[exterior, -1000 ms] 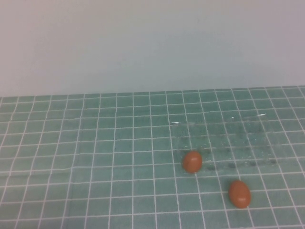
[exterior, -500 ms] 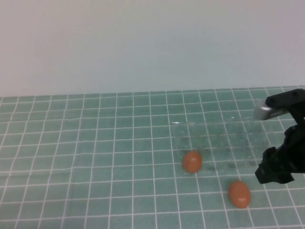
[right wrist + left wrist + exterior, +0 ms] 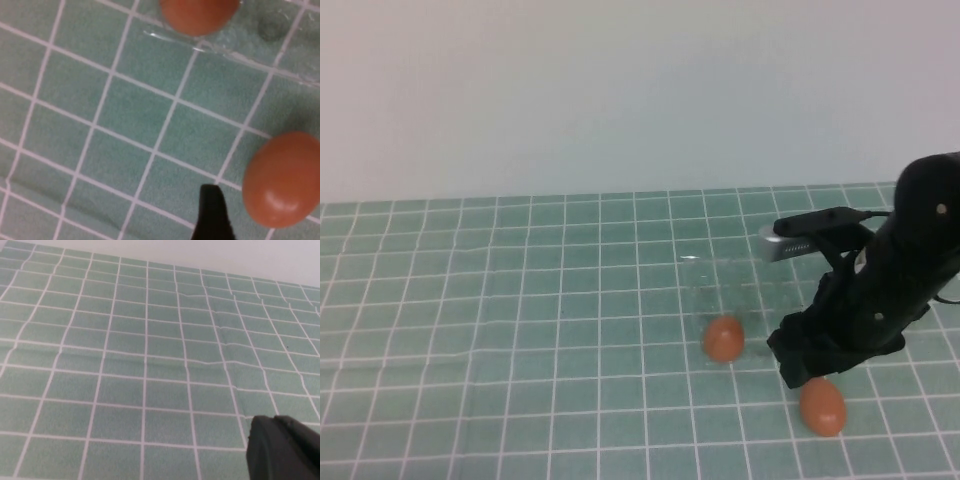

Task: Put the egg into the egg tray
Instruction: Pick up the egg

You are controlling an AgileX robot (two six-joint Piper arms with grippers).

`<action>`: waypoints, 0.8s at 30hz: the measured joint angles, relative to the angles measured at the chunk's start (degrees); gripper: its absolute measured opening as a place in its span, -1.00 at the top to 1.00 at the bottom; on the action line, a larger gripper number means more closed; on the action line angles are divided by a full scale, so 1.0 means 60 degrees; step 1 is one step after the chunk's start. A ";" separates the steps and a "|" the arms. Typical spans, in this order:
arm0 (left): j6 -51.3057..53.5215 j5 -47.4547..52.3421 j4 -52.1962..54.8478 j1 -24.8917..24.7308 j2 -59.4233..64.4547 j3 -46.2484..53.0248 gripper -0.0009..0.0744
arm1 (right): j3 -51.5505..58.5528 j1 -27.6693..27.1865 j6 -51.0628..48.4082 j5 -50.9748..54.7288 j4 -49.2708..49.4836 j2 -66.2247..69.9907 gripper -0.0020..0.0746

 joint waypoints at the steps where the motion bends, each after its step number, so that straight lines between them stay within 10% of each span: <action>1: 0.0000 0.0000 0.0000 0.0000 0.0000 0.0000 0.98 | -0.0147 0.0000 0.0262 0.0114 -0.0114 0.0178 -0.25; 24: 0.0000 0.0000 0.0000 0.0000 0.0000 0.0000 0.98 | -0.0411 0.0003 0.1220 0.0106 -0.0519 0.1980 -0.25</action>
